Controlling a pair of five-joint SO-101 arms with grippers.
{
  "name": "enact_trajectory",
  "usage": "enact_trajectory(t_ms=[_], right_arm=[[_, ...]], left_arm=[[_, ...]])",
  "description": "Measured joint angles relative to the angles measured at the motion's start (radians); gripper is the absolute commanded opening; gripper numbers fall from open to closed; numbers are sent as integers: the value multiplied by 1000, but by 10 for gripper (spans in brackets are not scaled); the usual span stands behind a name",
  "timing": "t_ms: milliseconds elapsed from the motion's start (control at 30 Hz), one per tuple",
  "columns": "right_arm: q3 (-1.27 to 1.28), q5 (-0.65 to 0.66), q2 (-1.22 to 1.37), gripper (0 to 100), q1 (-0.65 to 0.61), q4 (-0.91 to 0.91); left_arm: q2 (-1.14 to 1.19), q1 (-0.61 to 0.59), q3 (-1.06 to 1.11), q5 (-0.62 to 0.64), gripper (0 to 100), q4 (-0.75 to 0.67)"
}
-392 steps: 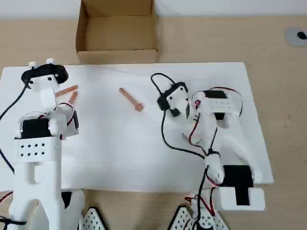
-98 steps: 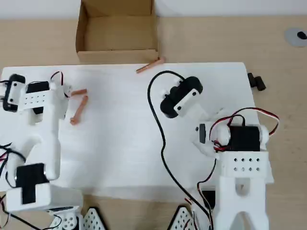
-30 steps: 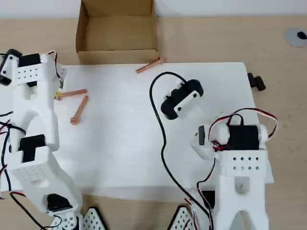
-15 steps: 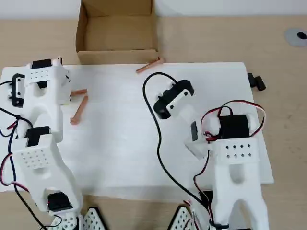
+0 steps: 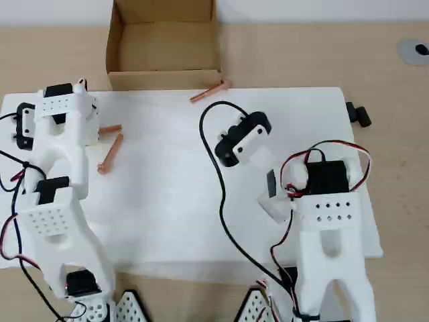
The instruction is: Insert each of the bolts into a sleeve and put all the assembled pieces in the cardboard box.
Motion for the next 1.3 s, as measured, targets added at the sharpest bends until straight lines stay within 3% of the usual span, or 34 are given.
enact_trajectory(t_ms=[167, 300, 633, 967, 1300], right_arm=[[0, 0, 0, 12, 0, 0], [0, 0, 0, 12, 0, 0], [0, 0, 0, 12, 0, 0], [0, 0, 0, 12, 0, 0], [-270, -49, 0, 12, 0, -83]], left_arm=[[2, -11, 0, 2, 155, 0], [2, -15, -2, 2, 0, 0], [3, -21, -8, -38, 7, -14], [-60, -60, -169, -345, 7, 157], [-548, 109, -210, -895, 7, 367]])
